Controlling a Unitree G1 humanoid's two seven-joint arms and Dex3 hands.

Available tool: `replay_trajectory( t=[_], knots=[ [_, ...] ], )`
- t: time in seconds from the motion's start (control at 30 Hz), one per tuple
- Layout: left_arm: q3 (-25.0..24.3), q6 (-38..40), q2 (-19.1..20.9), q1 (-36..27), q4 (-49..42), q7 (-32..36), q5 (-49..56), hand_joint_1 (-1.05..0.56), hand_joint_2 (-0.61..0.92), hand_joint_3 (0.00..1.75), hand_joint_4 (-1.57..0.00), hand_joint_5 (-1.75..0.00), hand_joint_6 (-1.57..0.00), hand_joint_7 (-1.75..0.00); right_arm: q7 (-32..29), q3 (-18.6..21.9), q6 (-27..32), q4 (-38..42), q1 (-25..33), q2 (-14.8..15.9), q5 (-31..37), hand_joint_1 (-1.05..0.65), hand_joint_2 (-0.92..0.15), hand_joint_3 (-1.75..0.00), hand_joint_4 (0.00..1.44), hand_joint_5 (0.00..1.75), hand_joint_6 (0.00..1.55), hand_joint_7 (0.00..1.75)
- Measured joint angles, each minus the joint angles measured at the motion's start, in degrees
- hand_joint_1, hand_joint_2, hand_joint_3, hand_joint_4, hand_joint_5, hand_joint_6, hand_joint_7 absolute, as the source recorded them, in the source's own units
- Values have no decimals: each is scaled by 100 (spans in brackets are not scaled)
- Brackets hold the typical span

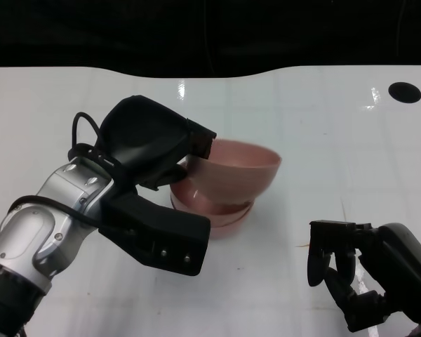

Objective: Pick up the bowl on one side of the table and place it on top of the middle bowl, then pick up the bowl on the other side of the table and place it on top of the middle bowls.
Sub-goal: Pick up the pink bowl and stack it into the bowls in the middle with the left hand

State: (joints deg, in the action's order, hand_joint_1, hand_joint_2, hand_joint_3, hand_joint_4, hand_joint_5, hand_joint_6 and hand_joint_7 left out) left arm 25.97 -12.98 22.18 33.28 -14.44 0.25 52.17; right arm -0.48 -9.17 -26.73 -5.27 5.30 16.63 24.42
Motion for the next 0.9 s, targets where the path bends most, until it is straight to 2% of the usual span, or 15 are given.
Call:
replay_trajectory(
  t=[0.03, 0.1, 0.17, 0.37, 0.47, 0.5, 0.6, 0.67, 0.77, 0.8, 0.83, 0.87, 0.9],
  knots=[
    [39, -3, -4, 38, -79, 32, 46, -28, 67, 45, -90, -175, -108, -64, 0, 0, -1, 0, 0, 0, 0, -7, -17, -162, 95, 175, 78, 159],
    [110, -17, -5, 92, -223, 153, 159, -31, 75, 29, -92, -175, -114, -47, 0, -1, 0, 0, 0, 0, 0, -8, -17, -162, 95, 175, 78, 159],
    [150, -36, -5, 96, -319, 233, 223, -32, 79, 24, -91, -175, -116, -41, 0, -1, 0, 0, 0, 0, 3, -8, -17, -162, 95, 175, 78, 159],
    [243, 53, -13, 98, -553, 389, 440, -33, 82, 18, -88, -175, -115, -36, 0, -1, 3, -1, 0, -2, 4, -7, -17, -162, 95, 175, 78, 159],
    [268, 90, -15, 98, -614, 540, 498, -29, 81, 16, -89, -175, -118, -39, 0, 0, 5, -1, 1, -3, 4, -8, -17, -162, 95, 175, 78, 158],
    [275, 111, -14, 98, -630, 590, 540, -29, 82, 16, -89, -175, -118, -44, 0, -1, 5, -1, 1, -4, 4, -8, -17, -162, 95, 175, 78, 158],
    [298, 142, -3, 97, -652, 597, 580, -30, 87, 13, -89, -175, -94, -99, 0, -1, 5, -2, 1, -4, 7, -8, -17, -162, 95, 175, 78, 158],
    [303, 139, 12, 95, -652, 597, 578, -31, 90, 13, -88, -175, -90, -110, 0, -1, 9, -5, 1, -4, 7, -8, -17, -162, 95, 175, 78, 158],
    [311, 114, 66, 66, -653, 594, 577, -30, 90, 14, -87, -175, -89, -116, 0, -1, 15, -13, 1, -5, 7, -8, -17, -162, 95, 175, 78, 158],
    [312, 108, 83, 57, -653, 593, 575, -29, 89, 13, -87, -175, -89, -114, 0, -1, 16, -16, 0, -6, 7, -8, -17, -162, 95, 175, 78, 158],
    [313, 102, 99, 43, -653, 593, 570, -29, 88, 11, -87, -175, -91, -105, 0, -1, 16, -17, 0, -6, 7, -8, -17, -162, 95, 175, 78, 159],
    [313, 90, 112, 20, -654, 593, 568, -29, 87, 7, -85, -175, -98, -82, 0, -1, 16, -18, 0, -6, 7, -8, -17, -162, 95, 175, 78, 159],
    [315, 73, 118, -52, -662, 593, 567, -29, 87, 7, -85, -175, -98, -82, 0, -1, 16, -18, 0, -6, 7, -8, -17, -162, 95, 175, 78, 159]
  ],
)
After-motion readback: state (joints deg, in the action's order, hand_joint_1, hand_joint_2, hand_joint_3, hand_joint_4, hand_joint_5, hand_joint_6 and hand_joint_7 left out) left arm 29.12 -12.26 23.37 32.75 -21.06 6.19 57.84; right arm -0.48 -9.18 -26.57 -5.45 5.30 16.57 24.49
